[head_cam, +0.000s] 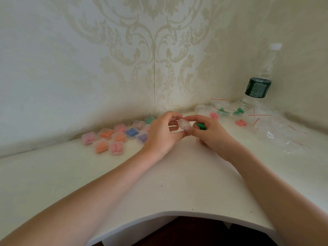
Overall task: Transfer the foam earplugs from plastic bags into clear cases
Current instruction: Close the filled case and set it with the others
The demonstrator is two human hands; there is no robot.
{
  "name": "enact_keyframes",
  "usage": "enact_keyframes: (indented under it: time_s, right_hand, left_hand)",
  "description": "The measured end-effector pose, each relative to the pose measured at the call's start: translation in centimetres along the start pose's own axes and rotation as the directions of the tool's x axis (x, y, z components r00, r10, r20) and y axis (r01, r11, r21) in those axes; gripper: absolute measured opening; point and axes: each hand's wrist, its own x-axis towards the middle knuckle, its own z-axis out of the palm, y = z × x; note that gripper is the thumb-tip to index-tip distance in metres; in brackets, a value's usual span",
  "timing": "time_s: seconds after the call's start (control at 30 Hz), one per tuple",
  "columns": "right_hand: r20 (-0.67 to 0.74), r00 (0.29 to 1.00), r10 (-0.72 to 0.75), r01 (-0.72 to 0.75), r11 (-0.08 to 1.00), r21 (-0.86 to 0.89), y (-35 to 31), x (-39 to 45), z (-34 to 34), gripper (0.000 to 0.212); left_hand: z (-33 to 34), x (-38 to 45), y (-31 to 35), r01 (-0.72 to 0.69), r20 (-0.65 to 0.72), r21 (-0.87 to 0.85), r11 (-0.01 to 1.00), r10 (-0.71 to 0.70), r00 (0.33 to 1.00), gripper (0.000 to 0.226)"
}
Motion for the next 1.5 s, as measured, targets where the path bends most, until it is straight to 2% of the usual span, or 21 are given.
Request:
enact_keyframes:
  time_s: [0.1,0.17,0.27,0.37,0.47,0.63,0.8,0.87,0.93,0.97,1.0,1.07,1.13,1.23,1.3,1.43,1.5]
  right_hand:
    - [0.059,0.998,0.015,-0.018,0.999,0.046,-0.3,-0.1,0.2,0.028]
    - [0.044,0.997,0.058,-0.060,0.997,0.043,-0.6,-0.2,0.4,0.028]
    - [-0.055,0.994,0.098,-0.100,0.994,-0.042,-0.9,-0.3,1.0,0.034]
    - [-0.089,0.992,0.084,-0.097,0.983,-0.158,-1.0,-0.4,1.4,0.030]
    - [-0.087,0.994,0.058,-0.072,0.984,-0.166,-1.0,-0.4,1.1,0.024]
    - [0.005,0.995,0.102,-0.101,0.991,-0.083,-0.9,-0.4,0.8,0.032]
    - [0.011,0.994,0.111,-0.109,0.989,-0.101,-1.1,-0.4,1.0,0.034]
    - [0.024,0.995,0.098,-0.094,0.988,-0.120,-1.0,-0.4,1.1,0.032]
    - [0.005,0.997,0.078,-0.076,0.988,-0.131,-0.8,-0.4,1.0,0.031]
    - [-0.024,0.999,0.048,-0.051,0.986,-0.158,-0.7,-0.4,1.0,0.027]
    - [-0.050,0.999,0.000,-0.010,0.981,-0.194,-0.7,-0.5,1.0,0.020]
    - [-0.059,0.992,-0.112,0.094,0.964,-0.249,-0.8,-0.7,0.9,0.020]
    - [-0.043,0.975,-0.217,0.191,0.923,-0.334,-1.0,-0.9,0.8,0.026]
    - [0.008,0.944,-0.331,0.286,0.805,-0.520,-0.9,-0.8,0.6,0.033]
    - [0.044,0.931,-0.362,0.324,0.766,-0.555,-0.9,-0.9,0.7,0.034]
    - [0.097,0.909,-0.405,0.368,0.671,-0.643,-1.1,-1.1,0.7,0.033]
    - [0.105,0.905,-0.413,0.365,0.624,-0.691,-1.2,-1.1,0.9,0.029]
  left_hand:
    - [0.0,-0.1,0.0,0.024,-0.029,-0.094,0.995,-0.026,0.999,0.033]
    - [0.0,-0.1,0.0,0.007,-0.038,-0.092,0.996,-0.010,0.999,0.033]
    - [-0.1,-0.1,-0.3,-0.144,-0.002,0.076,0.987,0.145,0.989,0.033]
    - [0.1,-0.1,-0.8,-0.302,0.126,0.290,0.908,0.276,0.953,0.033]
    - [0.1,0.0,-1.1,-0.284,0.105,0.277,0.918,0.264,0.959,0.035]
    - [0.1,-0.1,-0.6,-0.177,0.050,0.232,0.957,0.170,0.984,0.046]
    - [-0.1,-0.1,-0.9,-0.245,0.114,0.328,0.913,0.219,0.969,0.050]
    - [0.0,-0.2,-0.5,-0.183,0.063,0.284,0.941,0.172,0.983,0.042]
    - [-0.1,-0.1,0.3,0.009,-0.027,0.028,1.000,-0.008,1.000,0.023]
    - [-0.4,0.1,0.6,0.137,-0.034,-0.156,0.978,-0.144,0.989,0.017]
    - [-0.8,0.4,0.6,0.267,0.021,-0.325,0.907,-0.275,0.961,0.011]
    - [-1.4,0.6,0.6,0.447,0.222,-0.494,0.745,-0.389,0.894,0.012]
    - [-1.8,0.6,0.8,0.515,0.343,-0.516,0.685,-0.385,0.857,0.009]
    - [-2.0,0.7,1.4,0.554,0.424,-0.525,0.646,-0.366,0.828,0.008]
    - [-2.1,0.7,1.8,0.579,0.441,-0.547,0.605,-0.379,0.813,0.007]
    - [-1.9,0.7,1.6,0.617,0.429,-0.605,0.503,-0.446,0.785,0.023]
    - [-1.9,0.8,1.7,0.621,0.416,-0.621,0.478,-0.471,0.778,0.021]
